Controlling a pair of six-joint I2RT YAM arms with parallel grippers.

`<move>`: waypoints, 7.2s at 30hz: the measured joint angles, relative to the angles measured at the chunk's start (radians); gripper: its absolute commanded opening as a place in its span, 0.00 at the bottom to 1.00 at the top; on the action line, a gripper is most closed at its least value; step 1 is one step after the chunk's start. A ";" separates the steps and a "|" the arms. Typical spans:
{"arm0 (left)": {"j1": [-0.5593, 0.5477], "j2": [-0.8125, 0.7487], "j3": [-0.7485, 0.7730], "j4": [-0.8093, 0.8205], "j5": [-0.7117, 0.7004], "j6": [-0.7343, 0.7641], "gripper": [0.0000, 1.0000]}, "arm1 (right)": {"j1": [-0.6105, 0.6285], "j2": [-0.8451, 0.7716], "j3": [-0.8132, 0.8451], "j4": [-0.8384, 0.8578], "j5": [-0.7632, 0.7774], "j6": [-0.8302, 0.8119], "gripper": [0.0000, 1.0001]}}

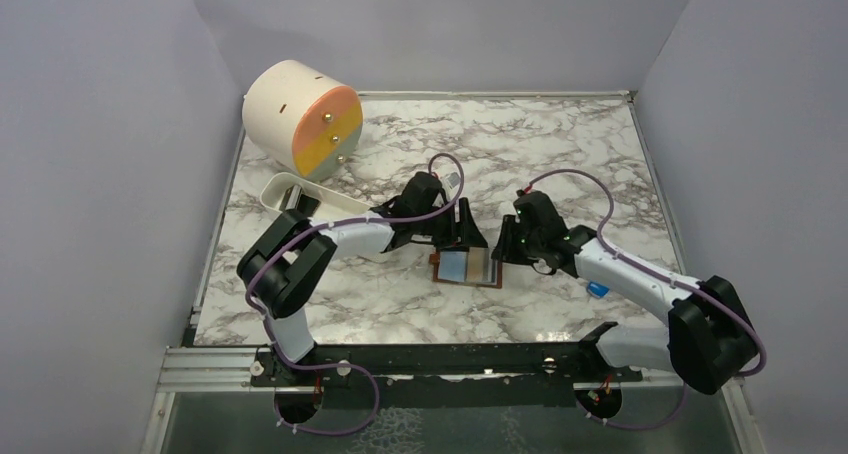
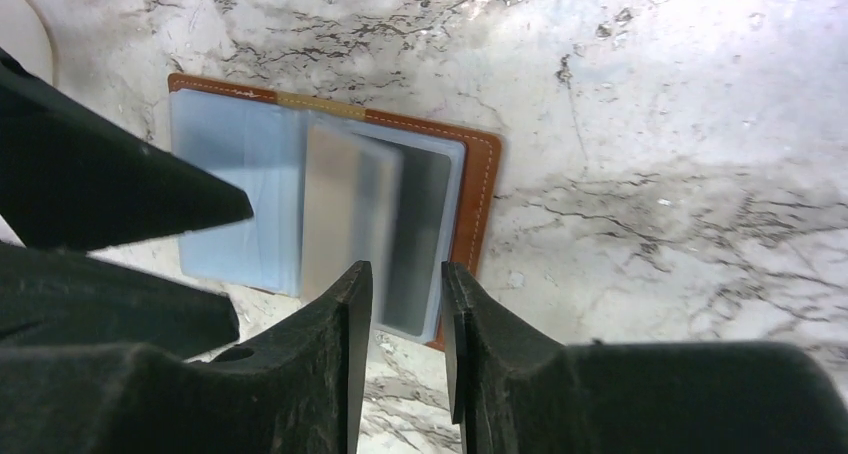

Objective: Put the credit cards into the card holder
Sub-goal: Turn over the card slot in the card holder, then pick up the credit card from the storage box.

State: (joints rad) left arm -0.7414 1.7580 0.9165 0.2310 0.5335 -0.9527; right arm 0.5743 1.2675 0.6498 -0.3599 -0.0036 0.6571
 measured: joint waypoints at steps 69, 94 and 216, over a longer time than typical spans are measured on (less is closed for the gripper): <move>0.111 -0.034 -0.019 -0.151 -0.074 0.184 0.62 | 0.001 0.135 0.025 0.084 -0.117 -0.022 0.35; 0.076 -0.042 -0.029 -0.144 -0.072 0.146 0.62 | 0.001 0.134 0.016 0.093 -0.118 -0.022 0.35; 0.694 -0.089 0.029 -0.410 -0.866 1.204 0.38 | 0.001 0.085 0.129 -0.004 -0.166 -0.192 0.33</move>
State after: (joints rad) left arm -0.0479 1.6691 0.9459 -0.1787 -0.3325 0.2508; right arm 0.5751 1.3525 0.7792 -0.3641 -0.1699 0.4656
